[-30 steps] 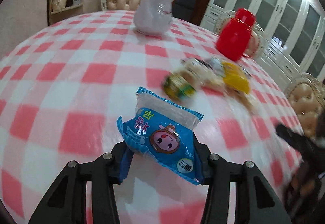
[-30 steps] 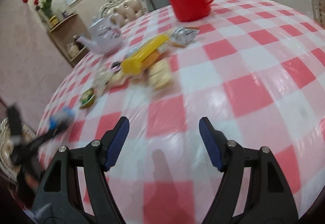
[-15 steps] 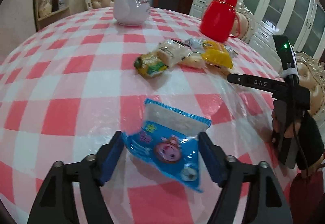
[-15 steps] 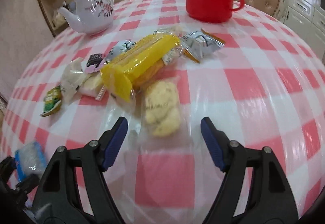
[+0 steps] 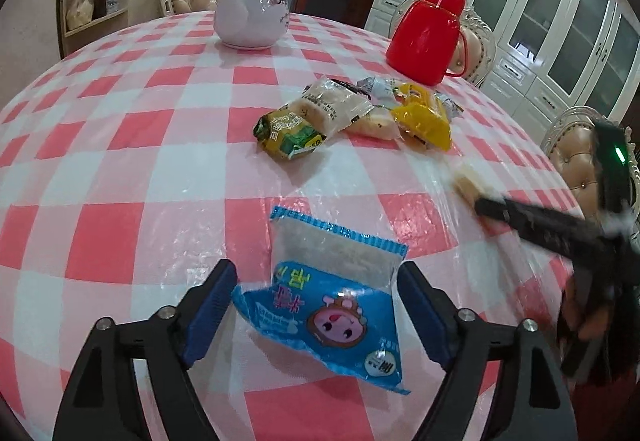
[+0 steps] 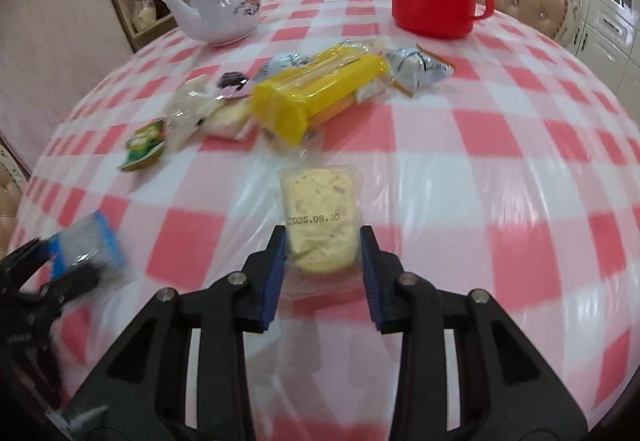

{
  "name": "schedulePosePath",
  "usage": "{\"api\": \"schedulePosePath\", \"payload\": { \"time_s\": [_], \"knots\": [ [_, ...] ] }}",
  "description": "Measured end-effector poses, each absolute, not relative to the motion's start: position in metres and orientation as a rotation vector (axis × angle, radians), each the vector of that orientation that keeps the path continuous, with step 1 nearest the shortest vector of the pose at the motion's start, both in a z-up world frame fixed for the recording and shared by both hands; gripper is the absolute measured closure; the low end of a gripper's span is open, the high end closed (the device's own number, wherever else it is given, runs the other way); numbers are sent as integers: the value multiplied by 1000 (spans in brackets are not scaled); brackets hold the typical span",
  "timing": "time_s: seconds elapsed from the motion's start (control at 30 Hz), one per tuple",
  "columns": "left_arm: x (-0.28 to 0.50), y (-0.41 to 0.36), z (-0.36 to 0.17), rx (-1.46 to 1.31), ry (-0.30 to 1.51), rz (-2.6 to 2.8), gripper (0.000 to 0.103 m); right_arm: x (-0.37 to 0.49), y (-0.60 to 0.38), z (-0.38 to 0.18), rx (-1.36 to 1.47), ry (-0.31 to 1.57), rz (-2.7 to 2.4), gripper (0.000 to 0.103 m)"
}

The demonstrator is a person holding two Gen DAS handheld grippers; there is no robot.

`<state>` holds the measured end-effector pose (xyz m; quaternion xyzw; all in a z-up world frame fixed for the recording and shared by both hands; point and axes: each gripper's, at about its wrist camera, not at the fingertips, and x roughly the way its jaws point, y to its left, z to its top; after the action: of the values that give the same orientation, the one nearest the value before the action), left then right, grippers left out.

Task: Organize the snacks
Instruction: 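Grasp the clear cookie packet with the right gripper, then carry the blue bag and cookie packet to the clear bin and open both grippers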

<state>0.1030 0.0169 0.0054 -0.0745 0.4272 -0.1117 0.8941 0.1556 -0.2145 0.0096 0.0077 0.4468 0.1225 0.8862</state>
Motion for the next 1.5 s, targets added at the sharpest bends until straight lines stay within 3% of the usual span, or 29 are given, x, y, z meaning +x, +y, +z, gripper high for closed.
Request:
{"api": "schedulePosePath", "payload": {
  "time_s": [0.17, 0.23, 0.3, 1.5],
  "knots": [
    [105, 5, 4, -83, 900, -220, 17, 115, -224, 20, 95, 894, 251, 64],
    [101, 5, 6, -87, 889, -267, 43, 96, -227, 26, 143, 870, 262, 64],
    [98, 3, 6, -65, 893, -297, 50, 81, -225, 29, 166, 854, 275, 64],
    [-7, 64, 34, -243, 695, -12, 50, 17, -136, 32, 83, 799, 559, 64]
  ]
}}
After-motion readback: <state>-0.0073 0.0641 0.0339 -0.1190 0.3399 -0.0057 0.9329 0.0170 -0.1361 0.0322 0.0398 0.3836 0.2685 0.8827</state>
